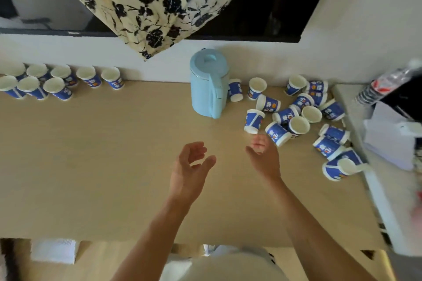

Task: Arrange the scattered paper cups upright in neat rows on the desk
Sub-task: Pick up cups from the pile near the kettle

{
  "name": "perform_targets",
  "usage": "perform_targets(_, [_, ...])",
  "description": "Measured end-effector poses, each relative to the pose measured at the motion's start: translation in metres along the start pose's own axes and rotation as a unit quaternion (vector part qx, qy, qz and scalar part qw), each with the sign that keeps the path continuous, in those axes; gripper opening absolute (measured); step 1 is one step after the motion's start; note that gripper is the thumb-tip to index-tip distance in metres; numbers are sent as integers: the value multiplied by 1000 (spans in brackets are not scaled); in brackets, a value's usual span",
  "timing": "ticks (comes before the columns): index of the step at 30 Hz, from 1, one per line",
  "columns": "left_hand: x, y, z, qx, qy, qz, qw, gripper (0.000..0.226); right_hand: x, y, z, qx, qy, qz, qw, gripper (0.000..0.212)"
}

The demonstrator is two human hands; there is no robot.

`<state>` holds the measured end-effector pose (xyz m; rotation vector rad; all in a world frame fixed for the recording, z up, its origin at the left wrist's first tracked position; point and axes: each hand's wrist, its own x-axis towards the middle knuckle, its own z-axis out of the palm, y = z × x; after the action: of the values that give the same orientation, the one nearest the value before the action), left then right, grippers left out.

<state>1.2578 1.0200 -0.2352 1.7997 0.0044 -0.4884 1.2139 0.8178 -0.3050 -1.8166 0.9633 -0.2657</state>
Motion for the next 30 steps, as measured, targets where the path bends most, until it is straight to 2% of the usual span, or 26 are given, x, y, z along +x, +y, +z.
perform_targets(2, [-5, -1, 13, 7, -4, 2, 1000, 34, 24, 11, -7, -24, 13, 10, 1000, 45])
perform_targets(8, [-12, -3, 23, 16, 11, 0, 1000, 32, 92, 11, 17, -141, -16, 28, 990, 73])
perform_targets(13, [-18, -5, 9, 15, 39, 2, 999, 29, 126, 9, 40, -156, -9, 27, 987, 96])
perform_targets(19, [-20, -12, -7, 11, 69, -4, 998, 28, 154, 9, 55, -235, 47, 50, 970, 98])
perform_targets(23, [-19, -15, -10, 7, 80, -2, 997, 27, 171, 14, 57, -243, 62, 51, 967, 94])
perform_targets(26, [-15, -15, -6, 12, 81, -6, 997, 28, 171, 18, 57, -201, 46, 51, 977, 95])
perform_targets(28, [-10, -13, -1, 15, 75, -9, 997, 30, 163, 17, 56, -86, 16, 29, 996, 102])
perform_targets(30, [-4, -11, 4, 24, 65, -13, 998, 33, 145, 12, 52, 6, -12, 10, 1000, 109])
